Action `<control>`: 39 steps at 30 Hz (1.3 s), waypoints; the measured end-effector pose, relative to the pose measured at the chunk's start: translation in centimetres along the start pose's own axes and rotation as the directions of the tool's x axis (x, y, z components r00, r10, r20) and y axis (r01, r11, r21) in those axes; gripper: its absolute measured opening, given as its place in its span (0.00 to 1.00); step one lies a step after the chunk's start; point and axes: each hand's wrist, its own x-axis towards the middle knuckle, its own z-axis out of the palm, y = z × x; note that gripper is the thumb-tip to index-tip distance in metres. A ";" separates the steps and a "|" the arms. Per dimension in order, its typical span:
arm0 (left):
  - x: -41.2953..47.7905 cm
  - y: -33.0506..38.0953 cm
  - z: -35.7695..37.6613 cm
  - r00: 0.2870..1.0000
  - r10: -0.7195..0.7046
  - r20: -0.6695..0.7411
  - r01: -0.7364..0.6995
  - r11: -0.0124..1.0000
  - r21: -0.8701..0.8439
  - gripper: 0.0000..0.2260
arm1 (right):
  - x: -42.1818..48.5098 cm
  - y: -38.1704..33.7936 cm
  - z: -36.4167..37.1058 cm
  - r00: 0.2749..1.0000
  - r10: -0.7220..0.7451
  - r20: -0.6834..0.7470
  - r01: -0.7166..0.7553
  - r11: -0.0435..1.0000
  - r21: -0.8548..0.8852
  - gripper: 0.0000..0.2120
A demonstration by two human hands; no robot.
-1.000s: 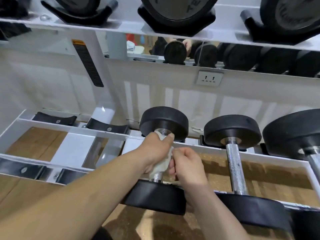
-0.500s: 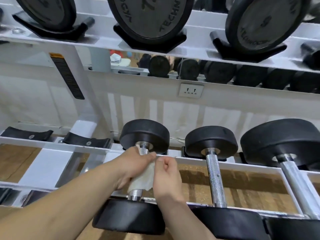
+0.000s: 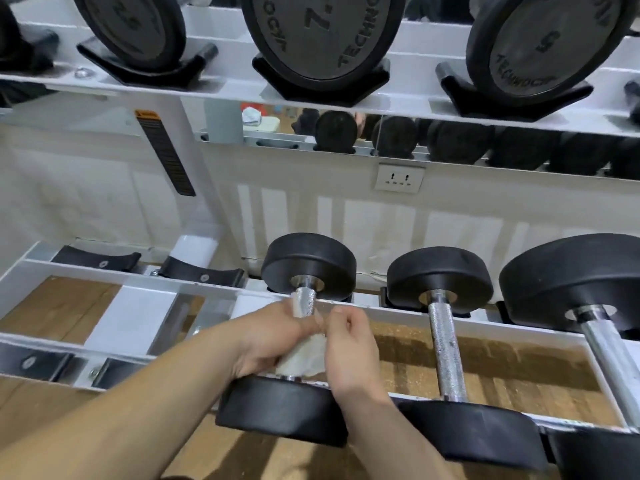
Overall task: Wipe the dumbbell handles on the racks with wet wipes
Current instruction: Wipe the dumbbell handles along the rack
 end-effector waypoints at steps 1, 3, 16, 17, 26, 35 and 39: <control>-0.6 -0.2 -0.4 0.999 -0.014 0.045 0.010 0.996 0.084 0.07 | -0.2 0.0 0.0 1.000 -0.008 0.008 0.008 1.000 -0.003 0.10; -1.8 -0.3 -1.2 0.999 -0.043 0.032 0.031 0.956 0.292 0.07 | -0.4 0.0 0.2 1.000 -0.013 0.022 0.013 1.000 -0.006 0.10; -2.5 -0.2 -0.7 0.861 0.470 -0.193 -0.213 0.679 0.703 0.14 | 0.1 -0.1 0.3 0.998 -0.043 0.035 0.041 0.997 0.062 0.08; -1.8 -0.7 -0.2 0.909 0.400 -0.120 -0.177 0.629 0.757 0.18 | 0.2 0.0 0.4 0.999 -0.040 0.034 0.038 0.997 0.066 0.08; 1.5 -0.2 1.0 0.938 0.327 -0.119 -0.139 0.664 0.735 0.12 | 0.4 0.7 0.7 0.999 0.026 -0.020 -0.022 0.984 0.179 0.11; -3.2 0.8 -1.0 1.000 -0.019 0.017 -0.001 0.617 0.787 0.13 | 0.0 0.4 0.6 0.999 0.047 -0.022 -0.042 0.982 0.183 0.12; -0.4 1.4 0.5 0.981 0.159 -0.108 -0.051 0.758 0.650 0.15 | 0.3 0.3 0.6 0.998 0.052 -0.036 -0.043 0.978 0.206 0.12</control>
